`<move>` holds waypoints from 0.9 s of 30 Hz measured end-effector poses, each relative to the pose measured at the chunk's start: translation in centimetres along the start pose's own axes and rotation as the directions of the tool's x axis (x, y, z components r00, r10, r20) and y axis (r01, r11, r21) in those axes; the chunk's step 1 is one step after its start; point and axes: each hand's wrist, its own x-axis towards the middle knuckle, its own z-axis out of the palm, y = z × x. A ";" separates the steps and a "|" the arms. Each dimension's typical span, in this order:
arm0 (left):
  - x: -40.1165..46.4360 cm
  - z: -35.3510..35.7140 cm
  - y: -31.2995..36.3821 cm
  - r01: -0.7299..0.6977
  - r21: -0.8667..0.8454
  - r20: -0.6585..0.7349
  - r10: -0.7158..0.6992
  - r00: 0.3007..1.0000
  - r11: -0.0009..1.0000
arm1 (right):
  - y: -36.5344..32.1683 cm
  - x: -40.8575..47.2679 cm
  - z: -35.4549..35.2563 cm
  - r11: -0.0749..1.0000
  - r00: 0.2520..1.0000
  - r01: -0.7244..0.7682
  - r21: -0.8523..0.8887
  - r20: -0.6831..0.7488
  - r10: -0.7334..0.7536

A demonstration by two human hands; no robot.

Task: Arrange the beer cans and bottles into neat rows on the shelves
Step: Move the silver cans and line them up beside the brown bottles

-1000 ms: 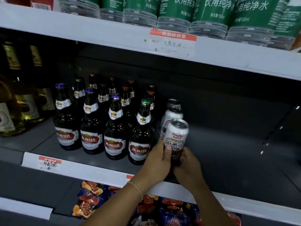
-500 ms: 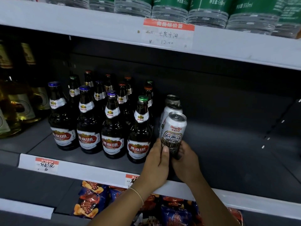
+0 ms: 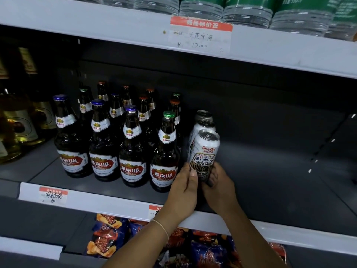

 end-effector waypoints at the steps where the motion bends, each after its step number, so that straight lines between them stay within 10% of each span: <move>1: 0.0 -0.1 0.0 0.003 0.000 0.004 -0.003 1.000 1.000 | 0.1 0.0 0.0 1.000 1.000 0.002 -0.011 -0.003 -0.002; 27: -2.1 0.4 0.6 -0.197 0.209 -0.105 0.223 0.969 0.958 | -0.2 -0.4 -1.4 0.997 0.995 0.039 -0.065 0.090 -0.033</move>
